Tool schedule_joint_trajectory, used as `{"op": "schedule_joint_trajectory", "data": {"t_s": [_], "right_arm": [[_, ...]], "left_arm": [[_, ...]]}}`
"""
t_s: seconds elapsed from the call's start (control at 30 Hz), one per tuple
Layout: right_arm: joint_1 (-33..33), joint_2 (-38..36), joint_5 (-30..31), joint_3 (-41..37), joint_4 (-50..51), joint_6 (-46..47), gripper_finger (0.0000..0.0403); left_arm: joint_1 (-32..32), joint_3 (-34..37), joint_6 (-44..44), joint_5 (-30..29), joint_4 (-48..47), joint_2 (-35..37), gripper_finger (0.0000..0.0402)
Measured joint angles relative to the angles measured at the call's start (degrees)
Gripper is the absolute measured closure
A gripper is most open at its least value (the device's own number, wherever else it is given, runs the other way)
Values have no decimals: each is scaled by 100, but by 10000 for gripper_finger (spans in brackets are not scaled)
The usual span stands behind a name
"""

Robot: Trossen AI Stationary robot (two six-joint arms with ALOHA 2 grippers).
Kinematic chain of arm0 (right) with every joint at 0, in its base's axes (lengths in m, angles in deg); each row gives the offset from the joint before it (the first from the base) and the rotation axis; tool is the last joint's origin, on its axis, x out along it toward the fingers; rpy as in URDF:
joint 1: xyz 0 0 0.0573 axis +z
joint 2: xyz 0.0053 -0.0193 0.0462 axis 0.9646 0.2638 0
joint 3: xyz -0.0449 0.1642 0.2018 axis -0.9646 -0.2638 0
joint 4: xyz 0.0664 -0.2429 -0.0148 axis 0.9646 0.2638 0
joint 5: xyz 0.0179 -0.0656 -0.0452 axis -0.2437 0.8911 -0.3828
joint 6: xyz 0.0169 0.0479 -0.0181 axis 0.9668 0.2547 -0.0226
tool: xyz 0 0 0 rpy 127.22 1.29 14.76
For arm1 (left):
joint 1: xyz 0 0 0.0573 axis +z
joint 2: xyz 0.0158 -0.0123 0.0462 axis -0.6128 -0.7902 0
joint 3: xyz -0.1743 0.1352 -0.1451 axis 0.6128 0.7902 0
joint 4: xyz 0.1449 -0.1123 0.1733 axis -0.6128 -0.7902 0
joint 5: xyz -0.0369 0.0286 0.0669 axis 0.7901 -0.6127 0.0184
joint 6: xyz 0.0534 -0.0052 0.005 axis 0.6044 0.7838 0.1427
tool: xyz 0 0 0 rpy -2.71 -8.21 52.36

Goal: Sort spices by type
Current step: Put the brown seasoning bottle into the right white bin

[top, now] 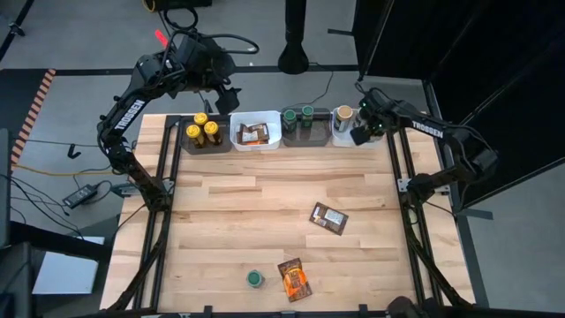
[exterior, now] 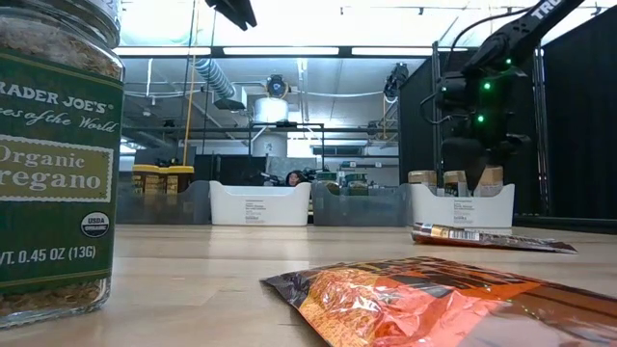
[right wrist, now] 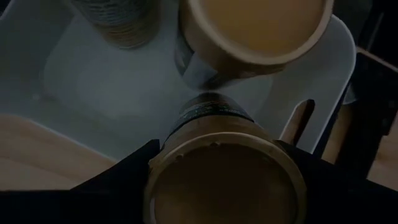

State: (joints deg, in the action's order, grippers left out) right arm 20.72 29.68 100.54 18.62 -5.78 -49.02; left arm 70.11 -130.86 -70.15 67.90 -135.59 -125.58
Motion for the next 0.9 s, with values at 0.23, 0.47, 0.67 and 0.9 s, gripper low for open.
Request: {"op": "schedule_joint_trajectory", "data": {"t_s": [0.23,0.47,0.67,0.9], "right_arm": [[-251,11,-435,103,71,-34,121],[-286,11,-436,125,55,-10,121],[-286,11,-430,125,30,140,121],[-286,11,-407,125,-18,246,99]], "left_arm": [[0,0,0,-2,107,0,55],[73,0,0,-2,106,0,55],[188,-2,0,-3,106,0,55],[225,-2,-1,-4,106,0,55]]}}
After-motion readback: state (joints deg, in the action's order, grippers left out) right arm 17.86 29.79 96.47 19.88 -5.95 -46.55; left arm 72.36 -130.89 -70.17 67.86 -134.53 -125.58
